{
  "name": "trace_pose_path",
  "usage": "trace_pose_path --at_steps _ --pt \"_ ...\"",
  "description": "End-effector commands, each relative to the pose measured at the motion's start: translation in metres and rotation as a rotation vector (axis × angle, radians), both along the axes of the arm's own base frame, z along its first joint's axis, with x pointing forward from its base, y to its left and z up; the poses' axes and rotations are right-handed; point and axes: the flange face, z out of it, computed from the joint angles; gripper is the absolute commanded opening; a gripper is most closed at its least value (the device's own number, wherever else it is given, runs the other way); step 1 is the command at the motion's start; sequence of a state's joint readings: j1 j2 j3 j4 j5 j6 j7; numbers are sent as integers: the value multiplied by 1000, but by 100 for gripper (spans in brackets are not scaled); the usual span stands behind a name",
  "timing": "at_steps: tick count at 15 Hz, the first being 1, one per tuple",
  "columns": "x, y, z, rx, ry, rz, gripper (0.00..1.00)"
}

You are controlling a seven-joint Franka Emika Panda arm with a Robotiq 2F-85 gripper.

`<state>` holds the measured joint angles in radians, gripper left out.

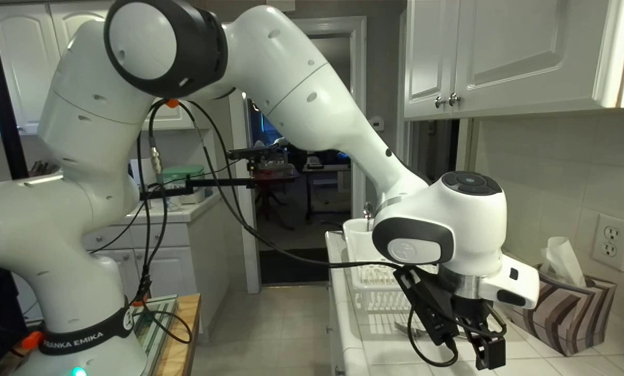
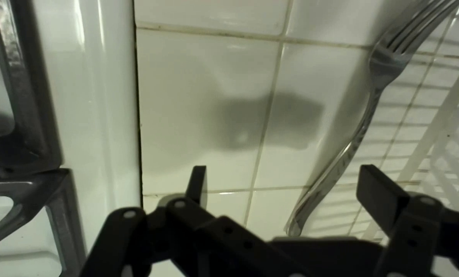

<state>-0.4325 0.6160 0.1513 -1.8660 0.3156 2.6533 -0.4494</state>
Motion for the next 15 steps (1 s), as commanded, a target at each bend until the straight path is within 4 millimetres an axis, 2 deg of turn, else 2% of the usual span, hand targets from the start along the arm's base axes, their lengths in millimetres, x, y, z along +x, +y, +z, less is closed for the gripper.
trace_pose_path --at_steps 1,5,9,15 --pt "8 -8 -12 58 -26 28 100" --pt "11 -13 -22 127 -16 58 100" --pt "15 -16 -23 139 -15 89 100" --pt "25 -5 -20 131 -32 145 100"
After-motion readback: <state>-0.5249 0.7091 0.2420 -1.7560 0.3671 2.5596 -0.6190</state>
